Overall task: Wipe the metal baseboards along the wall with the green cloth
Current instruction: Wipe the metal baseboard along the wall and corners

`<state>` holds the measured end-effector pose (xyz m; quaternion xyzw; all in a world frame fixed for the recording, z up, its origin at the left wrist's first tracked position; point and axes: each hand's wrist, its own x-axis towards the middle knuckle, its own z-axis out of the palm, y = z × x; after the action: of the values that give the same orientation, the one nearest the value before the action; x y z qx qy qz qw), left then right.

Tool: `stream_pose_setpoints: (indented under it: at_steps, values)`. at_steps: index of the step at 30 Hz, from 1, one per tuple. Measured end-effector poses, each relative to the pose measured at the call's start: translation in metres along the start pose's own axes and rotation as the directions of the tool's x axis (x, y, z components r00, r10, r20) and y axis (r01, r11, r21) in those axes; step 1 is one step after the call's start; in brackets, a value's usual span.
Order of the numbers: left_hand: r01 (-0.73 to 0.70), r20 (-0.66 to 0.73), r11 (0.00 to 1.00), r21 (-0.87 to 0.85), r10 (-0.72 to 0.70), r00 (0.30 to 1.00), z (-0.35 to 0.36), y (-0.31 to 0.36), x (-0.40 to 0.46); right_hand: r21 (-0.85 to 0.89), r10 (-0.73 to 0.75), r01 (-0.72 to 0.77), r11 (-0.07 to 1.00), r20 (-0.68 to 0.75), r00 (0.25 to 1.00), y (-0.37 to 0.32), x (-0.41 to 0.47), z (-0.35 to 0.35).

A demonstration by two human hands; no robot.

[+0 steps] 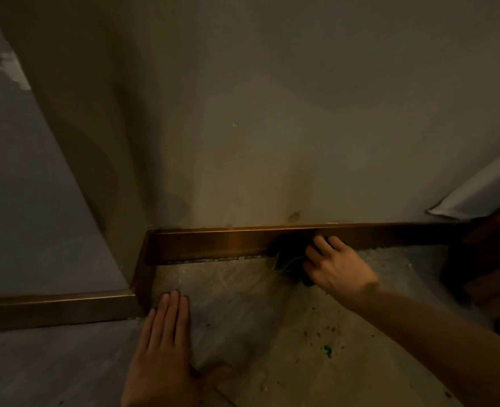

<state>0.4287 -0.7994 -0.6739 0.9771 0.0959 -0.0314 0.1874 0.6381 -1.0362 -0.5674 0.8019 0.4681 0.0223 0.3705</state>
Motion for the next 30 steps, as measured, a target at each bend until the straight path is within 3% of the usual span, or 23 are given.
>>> stream_pose_setpoints:
  at_steps: [7, 11, 18, 30]
  values:
    - [0.002, 0.001, 0.999, -0.047, -0.002, 1.0, -0.001, -0.001, 0.003, 0.26, 0.021, 0.016, 0.966, -0.138, 0.99, -0.033, 0.018, -0.034]
    - [0.001, 0.017, 0.999, 0.044, -0.002, 1.0, 0.005, -0.004, 0.001, 0.373, 0.041, 0.033, 0.927, -0.19, 0.981, -0.053, 0.044, -0.049]
    - [0.027, -0.006, 0.998, 0.056, -0.027, 1.0, 0.023, -0.011, 0.003, 0.151, -0.089, 0.152, 0.977, -0.357, 0.93, -0.099, 0.098, -0.07]
    - [0.023, -0.062, 0.997, 0.075, -0.018, 0.998, 0.022, -0.009, 0.003, 0.124, -0.087, 0.153, 0.981, -0.42, 0.903, -0.121, 0.131, -0.058]
